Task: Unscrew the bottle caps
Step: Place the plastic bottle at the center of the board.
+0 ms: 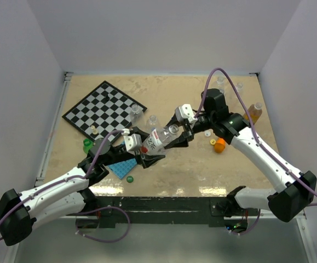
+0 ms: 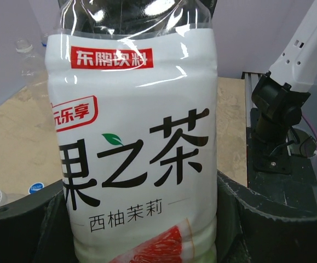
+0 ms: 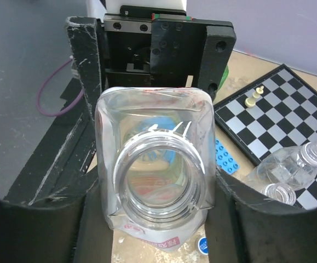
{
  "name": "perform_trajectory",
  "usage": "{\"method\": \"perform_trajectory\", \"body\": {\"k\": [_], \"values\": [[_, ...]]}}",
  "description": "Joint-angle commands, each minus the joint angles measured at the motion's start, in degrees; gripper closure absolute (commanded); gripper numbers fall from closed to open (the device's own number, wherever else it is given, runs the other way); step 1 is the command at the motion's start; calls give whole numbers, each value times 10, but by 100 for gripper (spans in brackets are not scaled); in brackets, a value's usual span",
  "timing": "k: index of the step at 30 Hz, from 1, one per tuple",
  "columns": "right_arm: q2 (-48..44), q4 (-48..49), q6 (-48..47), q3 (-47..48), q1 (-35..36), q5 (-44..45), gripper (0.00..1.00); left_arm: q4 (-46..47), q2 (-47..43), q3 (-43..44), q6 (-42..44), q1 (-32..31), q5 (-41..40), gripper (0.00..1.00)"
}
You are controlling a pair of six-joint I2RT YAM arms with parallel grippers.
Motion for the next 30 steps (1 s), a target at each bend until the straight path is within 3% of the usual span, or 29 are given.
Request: {"method": "perform_trajectory", "body": {"k": [1, 5, 11, 17, 21, 27, 30], "values": [[-22, 18, 13, -6, 3, -25, 68, 39, -2, 0, -1, 0, 8, 100], [-38, 9, 6, -11, 1, -29, 75, 34, -5, 3, -3, 1, 6, 86], [-68, -3, 2, -18, -25, -13, 78, 22, -22, 3, -7, 0, 0, 54], [-108, -75, -59, -11, -56, 43, 80, -33, -50, 17, 1, 2, -19, 21], [-125, -140, -109, -2, -78, 81, 80, -96, -64, 40, 21, 3, -43, 11], [-111, -264, -173, 25, -93, 127, 85, -172, -84, 69, 74, 3, -83, 9], [-125, -267, -159, 28, -113, 151, 85, -200, -99, 76, 93, 3, -102, 9]]}}
